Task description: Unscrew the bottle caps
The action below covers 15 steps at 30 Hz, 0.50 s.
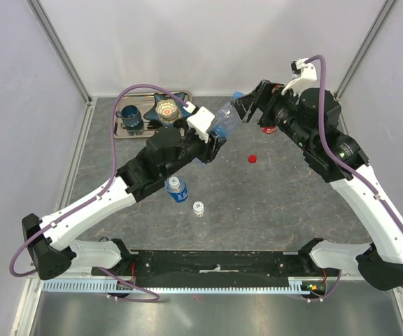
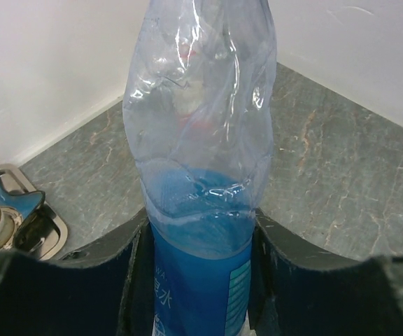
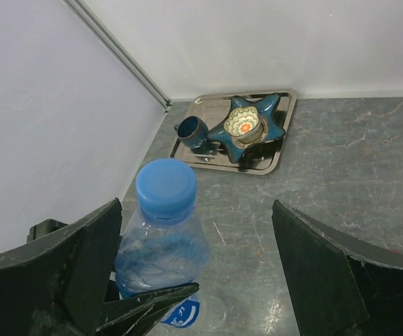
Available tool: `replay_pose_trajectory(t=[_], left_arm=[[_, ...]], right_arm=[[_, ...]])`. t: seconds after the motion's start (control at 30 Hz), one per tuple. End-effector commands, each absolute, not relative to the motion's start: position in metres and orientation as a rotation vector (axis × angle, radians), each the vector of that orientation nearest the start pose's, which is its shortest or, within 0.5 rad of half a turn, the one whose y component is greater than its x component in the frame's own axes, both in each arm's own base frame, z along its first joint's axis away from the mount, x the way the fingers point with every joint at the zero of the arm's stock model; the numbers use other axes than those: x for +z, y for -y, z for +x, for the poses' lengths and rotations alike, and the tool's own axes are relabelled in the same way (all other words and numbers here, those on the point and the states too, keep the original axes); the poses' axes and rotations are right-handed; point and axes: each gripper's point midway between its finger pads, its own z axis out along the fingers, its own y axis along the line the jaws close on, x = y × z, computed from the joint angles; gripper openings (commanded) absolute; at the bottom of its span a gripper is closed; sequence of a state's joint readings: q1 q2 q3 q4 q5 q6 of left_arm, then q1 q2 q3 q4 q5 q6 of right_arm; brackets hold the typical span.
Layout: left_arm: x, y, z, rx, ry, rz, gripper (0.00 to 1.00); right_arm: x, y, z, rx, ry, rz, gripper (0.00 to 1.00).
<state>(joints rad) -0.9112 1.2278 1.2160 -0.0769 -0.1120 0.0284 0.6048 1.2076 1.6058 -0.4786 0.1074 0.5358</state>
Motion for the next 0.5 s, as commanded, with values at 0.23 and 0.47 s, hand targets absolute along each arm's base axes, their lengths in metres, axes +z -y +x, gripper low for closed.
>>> replay_pose_trajectory(t=[0.23,0.47], left_arm=[[0.356,0.315,0.277,-0.495,-1.523,0.693,0.5],[0.355,0.315,0.276,-0.496,-1.523,0.699,0.5]], right_arm=[[0.465,-0.221,0.319,0.81,-1.622,0.075,0.8],[0.46,-0.227,0.322,0.826,-1.631,0.065,0.66]])
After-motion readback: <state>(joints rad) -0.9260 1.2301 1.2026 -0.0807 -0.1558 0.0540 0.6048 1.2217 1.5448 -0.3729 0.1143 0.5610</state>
